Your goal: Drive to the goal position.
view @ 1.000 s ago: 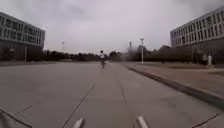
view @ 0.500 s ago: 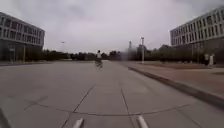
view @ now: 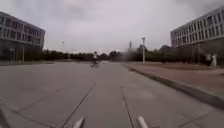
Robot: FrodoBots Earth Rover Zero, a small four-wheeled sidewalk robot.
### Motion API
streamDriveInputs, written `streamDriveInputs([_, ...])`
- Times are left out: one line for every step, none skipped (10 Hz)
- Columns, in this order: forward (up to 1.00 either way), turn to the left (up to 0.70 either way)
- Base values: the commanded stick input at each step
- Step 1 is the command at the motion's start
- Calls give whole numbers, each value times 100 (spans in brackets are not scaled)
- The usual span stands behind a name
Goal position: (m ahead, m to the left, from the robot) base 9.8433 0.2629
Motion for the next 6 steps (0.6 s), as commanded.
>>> streamDriveInputs([70,0])
streamDriveInputs([70,0])
streamDriveInputs([70,0])
streamDriveInputs([70,0])
streamDriveInputs([70,0])
streamDriveInputs([70,0])
